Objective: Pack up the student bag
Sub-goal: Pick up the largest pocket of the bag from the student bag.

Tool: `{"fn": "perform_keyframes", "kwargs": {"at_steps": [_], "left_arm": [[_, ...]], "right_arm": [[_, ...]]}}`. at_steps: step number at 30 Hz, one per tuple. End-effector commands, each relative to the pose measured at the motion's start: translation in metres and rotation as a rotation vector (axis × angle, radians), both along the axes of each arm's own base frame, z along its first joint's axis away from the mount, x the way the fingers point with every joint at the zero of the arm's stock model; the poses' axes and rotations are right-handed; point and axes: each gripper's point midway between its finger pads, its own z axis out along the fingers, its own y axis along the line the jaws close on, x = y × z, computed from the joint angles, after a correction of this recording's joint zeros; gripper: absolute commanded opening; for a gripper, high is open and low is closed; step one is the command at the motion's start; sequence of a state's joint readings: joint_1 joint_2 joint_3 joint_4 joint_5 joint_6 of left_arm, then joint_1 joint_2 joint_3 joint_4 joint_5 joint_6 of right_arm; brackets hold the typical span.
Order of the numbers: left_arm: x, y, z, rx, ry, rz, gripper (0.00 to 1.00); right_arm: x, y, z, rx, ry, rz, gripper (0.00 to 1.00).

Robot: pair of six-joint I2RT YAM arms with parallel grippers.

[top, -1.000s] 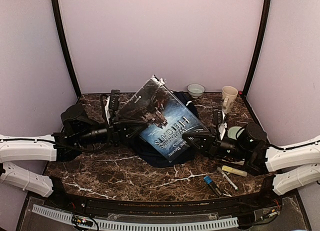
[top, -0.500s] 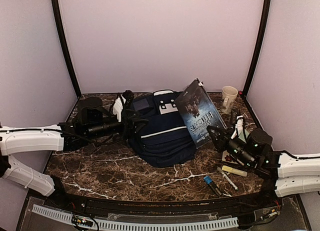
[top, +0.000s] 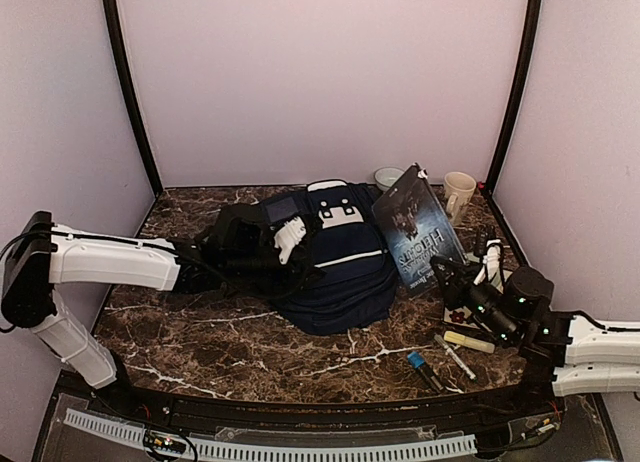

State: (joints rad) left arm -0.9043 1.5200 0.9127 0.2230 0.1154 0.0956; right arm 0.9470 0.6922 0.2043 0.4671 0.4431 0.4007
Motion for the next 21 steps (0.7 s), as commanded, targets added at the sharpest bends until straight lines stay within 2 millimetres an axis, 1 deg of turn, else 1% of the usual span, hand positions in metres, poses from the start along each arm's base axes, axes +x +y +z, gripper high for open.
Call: {"fn": "perform_keyframes", "kwargs": {"at_steps": [1,8,13,15,21], "left_arm": [[-0.005,-0.024,-0.008,0.096,-0.032,-0.057,0.54],[0.006,-0.06,-0.033,0.155,0.011,-0.068,0.52],[0.001,-0.084,-0.05,0.181,0.051,-0.103,0.48],[-0.001,-0.092,-0.054,0.18,0.07,-0.11,0.48],[-0.003,-0.107,-0.062,0.167,0.109,-0.121,0.47]], "right_arm": [[-0.005,-0.009,0.059,0.181,-0.139,-0.015,0.0],[-0.008,-0.017,0.059,0.187,-0.135,-0.029,0.0],[-0.009,-0.023,0.059,0.196,-0.14,-0.043,0.0],[-0.009,-0.024,0.059,0.195,-0.141,-0.047,0.0],[-0.01,-0.025,0.056,0.188,-0.138,-0.048,0.0]]}}
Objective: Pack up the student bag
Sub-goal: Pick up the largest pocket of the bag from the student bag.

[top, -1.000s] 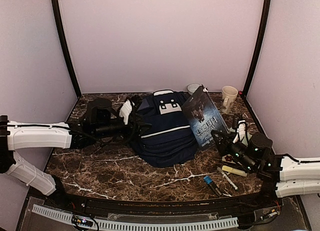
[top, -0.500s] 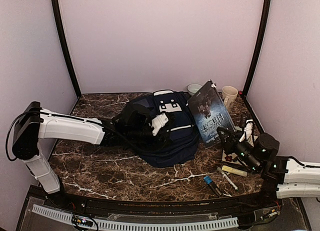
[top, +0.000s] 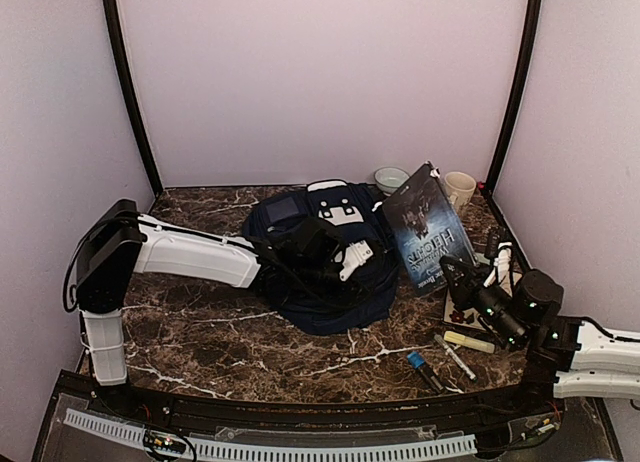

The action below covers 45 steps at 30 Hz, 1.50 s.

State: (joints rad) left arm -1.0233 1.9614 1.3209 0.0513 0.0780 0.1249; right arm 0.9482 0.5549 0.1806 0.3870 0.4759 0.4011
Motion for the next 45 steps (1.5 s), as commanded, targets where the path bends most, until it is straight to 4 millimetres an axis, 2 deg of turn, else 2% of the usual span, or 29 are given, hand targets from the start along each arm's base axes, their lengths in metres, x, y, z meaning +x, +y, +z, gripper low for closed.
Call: {"fn": "perform_keyframes", "kwargs": {"at_steps": [1,8,16,17,20,21,26,37,40,45], "left_arm": [[-0.007,-0.012,0.007,-0.028,0.04,-0.018,0.47],[-0.014,-0.019,0.007,-0.026,0.034,-0.031,0.46],[-0.006,-0.009,-0.014,0.051,-0.03,0.075,0.34],[-0.005,-0.007,-0.016,0.059,-0.047,0.092,0.3],[-0.001,0.002,-0.027,0.083,-0.08,0.142,0.04],[-0.003,0.006,-0.031,0.09,-0.088,0.152,0.0],[-0.016,0.006,-0.019,0.025,-0.166,0.176,0.0],[-0.015,0.009,0.004,-0.075,-0.198,0.243,0.0],[-0.008,0.009,0.016,-0.094,-0.22,0.275,0.0],[0.011,0.011,0.049,-0.136,-0.222,0.31,0.0]], "right_arm": [[-0.003,-0.008,0.05,0.162,-0.119,-0.018,0.0],[-0.003,-0.009,0.049,0.163,-0.12,-0.021,0.0],[-0.005,-0.007,0.047,0.167,-0.11,-0.007,0.0],[-0.005,-0.008,0.045,0.168,-0.108,-0.008,0.0],[-0.004,-0.009,0.041,0.168,-0.104,-0.015,0.0],[-0.004,-0.009,0.04,0.164,-0.104,-0.017,0.0],[-0.003,-0.01,0.037,0.154,-0.11,-0.028,0.0],[-0.003,-0.013,0.037,0.152,-0.137,-0.04,0.0],[-0.003,-0.013,0.039,0.158,-0.14,-0.037,0.0],[-0.004,-0.016,0.042,0.179,-0.14,-0.043,0.0]]}}
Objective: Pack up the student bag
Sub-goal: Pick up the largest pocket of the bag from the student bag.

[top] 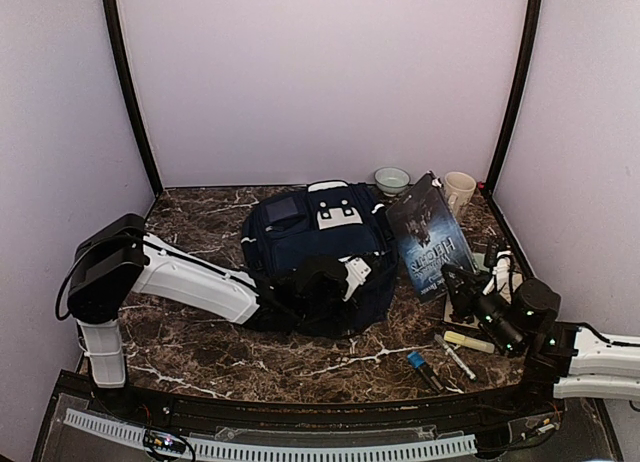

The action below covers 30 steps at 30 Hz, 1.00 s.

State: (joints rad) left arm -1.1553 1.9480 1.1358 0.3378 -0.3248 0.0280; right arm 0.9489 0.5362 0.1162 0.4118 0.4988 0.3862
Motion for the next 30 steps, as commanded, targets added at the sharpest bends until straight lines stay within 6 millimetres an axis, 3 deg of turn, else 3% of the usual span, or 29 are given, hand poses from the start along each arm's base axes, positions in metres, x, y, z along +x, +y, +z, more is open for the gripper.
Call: {"fn": "perform_keyframes", "kwargs": {"at_steps": [1,10,17,30], "left_arm": [[0.021,0.001,0.063,-0.105,-0.029,0.042,0.0],[0.068,0.026,0.123,-0.152,-0.006,0.042,0.0],[0.101,0.044,0.15,-0.223,0.065,0.016,0.0],[0.113,0.045,0.178,-0.315,0.118,-0.049,0.0]], "right_arm": [[-0.004,-0.01,0.063,0.214,-0.145,-0.021,0.0],[-0.005,-0.022,0.06,0.252,-0.076,-0.059,0.0],[-0.01,-0.026,0.052,0.289,-0.004,-0.039,0.0],[-0.029,0.007,0.027,0.318,0.143,0.167,0.0]]}}
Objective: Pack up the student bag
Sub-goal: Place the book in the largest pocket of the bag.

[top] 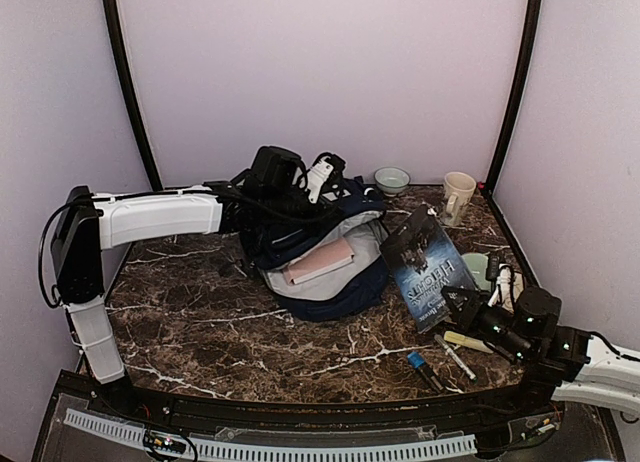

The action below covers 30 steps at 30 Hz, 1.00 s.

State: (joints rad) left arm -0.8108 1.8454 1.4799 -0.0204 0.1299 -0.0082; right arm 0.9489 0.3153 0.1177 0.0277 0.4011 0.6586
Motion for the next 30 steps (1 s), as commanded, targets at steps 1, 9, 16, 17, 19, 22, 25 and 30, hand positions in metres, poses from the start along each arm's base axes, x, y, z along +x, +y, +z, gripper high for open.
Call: {"fn": "perform_keyframes", "kwargs": {"at_steps": [1,9,16,17,19,22,25,30], "left_arm": [[0.009,0.004,0.05,-0.094,-0.047,-0.005,0.0],[0.003,0.0,0.057,-0.115,-0.031,-0.057,0.0],[-0.004,-0.005,0.065,-0.143,-0.022,-0.095,0.0],[-0.005,-0.005,0.065,-0.144,-0.018,-0.099,0.0],[-0.006,-0.006,0.066,-0.15,-0.014,-0.108,0.0],[-0.009,-0.007,0.069,-0.162,-0.005,-0.12,0.0],[-0.013,-0.007,0.07,-0.171,0.003,-0.134,0.0],[-0.019,-0.005,0.077,-0.188,0.003,-0.147,0.0]], "right_arm": [[-0.009,0.015,0.061,0.228,-0.085,0.089,0.0],[-0.032,0.041,0.07,0.283,-0.067,0.287,0.0],[-0.047,0.056,0.076,0.365,-0.053,0.413,0.0],[-0.048,0.057,0.076,0.371,-0.049,0.42,0.0],[-0.047,0.059,0.074,0.379,-0.04,0.419,0.0],[-0.043,0.058,0.07,0.405,-0.027,0.399,0.0],[-0.039,0.06,0.07,0.439,-0.013,0.389,0.0],[-0.036,0.07,0.067,0.493,0.026,0.408,0.0]]}}
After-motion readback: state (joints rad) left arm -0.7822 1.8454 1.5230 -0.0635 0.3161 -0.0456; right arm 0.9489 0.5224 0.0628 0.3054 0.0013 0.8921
